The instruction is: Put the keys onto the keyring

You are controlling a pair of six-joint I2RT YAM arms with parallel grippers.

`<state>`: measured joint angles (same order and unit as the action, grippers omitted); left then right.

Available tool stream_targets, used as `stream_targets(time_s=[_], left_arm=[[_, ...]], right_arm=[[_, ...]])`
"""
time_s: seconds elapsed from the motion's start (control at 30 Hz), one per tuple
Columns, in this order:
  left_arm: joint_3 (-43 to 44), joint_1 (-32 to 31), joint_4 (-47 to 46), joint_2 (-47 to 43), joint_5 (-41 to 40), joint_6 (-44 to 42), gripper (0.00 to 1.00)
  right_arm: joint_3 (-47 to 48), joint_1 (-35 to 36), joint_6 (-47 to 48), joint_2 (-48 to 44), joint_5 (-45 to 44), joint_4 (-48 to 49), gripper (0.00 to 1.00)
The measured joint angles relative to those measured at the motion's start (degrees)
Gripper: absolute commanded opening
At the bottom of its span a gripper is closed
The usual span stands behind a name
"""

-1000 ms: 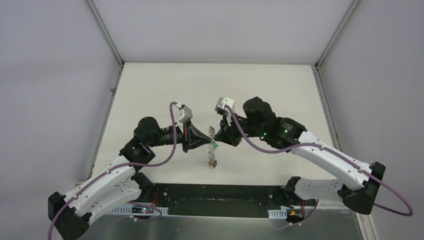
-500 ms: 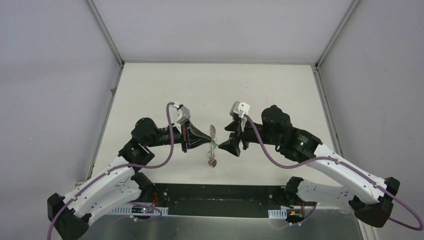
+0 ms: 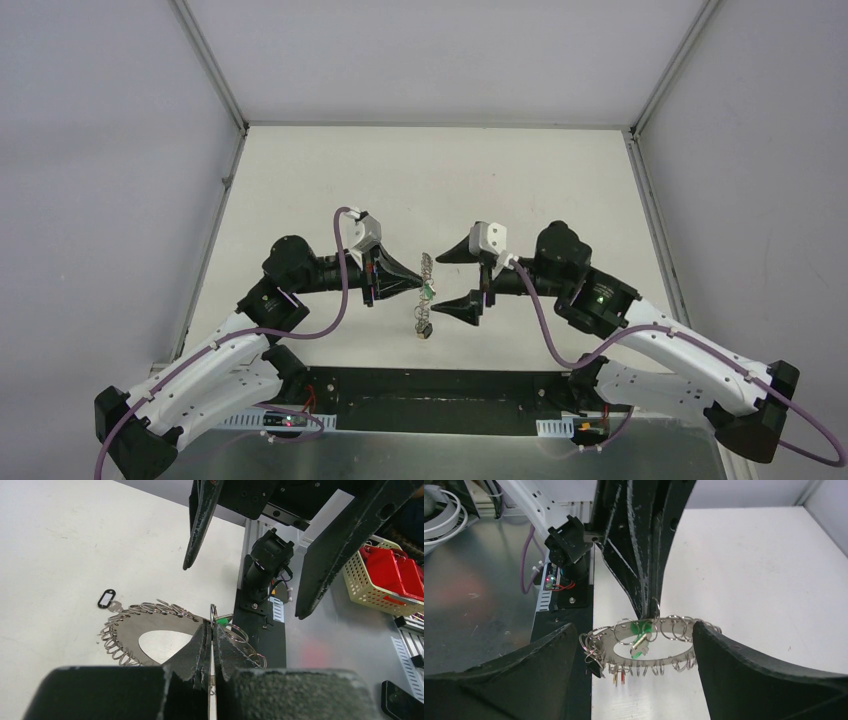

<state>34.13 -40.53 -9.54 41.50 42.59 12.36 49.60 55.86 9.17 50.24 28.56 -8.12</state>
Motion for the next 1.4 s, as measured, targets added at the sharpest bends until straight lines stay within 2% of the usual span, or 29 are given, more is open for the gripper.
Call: stream_targets(time_s=[0.07,0.17,0.3,0.37,0.9,1.13,1.4], left_arm=[[0.0,0.0,-0.02,0.0,0.17,0.0,0.0],[0.0,0.0,-0.11,0.0,0.85,0.02,0.0],[0.0,0.0,-0.87,0.0,1.31,0.04,0.0],[0.0,0.0,-1.16,0.0,1.4,0.07,0.0],[0.0,0.0,-2.25,0.61,1.53,0.28,0.0],[0.0,0.0,-2.51,0.68,2.47,0.35,0.0],[0.0,0.0,-2.49,0.79,2.6,0.42,0.0]], right_arm=[[-0.55,0.0,0.87,0.17,2.08,2.25,0.79],[-0.57,0.0,2.03,0.52,4.35,5.03,0.59],[-0.55,0.0,3.21,1.73,6.36,7.04,0.43],[-0.57,0.0,3.48,2.45,6.67,7.39,0.38],[-1.29,0.0,3.85,3.17,1.75,8.13,0.34],[-1.86,0.0,4.02,3.3,1.6,7.45,0.18],[-3.02,0.0,4.04,3.43,1.62,7.41,0.16]])
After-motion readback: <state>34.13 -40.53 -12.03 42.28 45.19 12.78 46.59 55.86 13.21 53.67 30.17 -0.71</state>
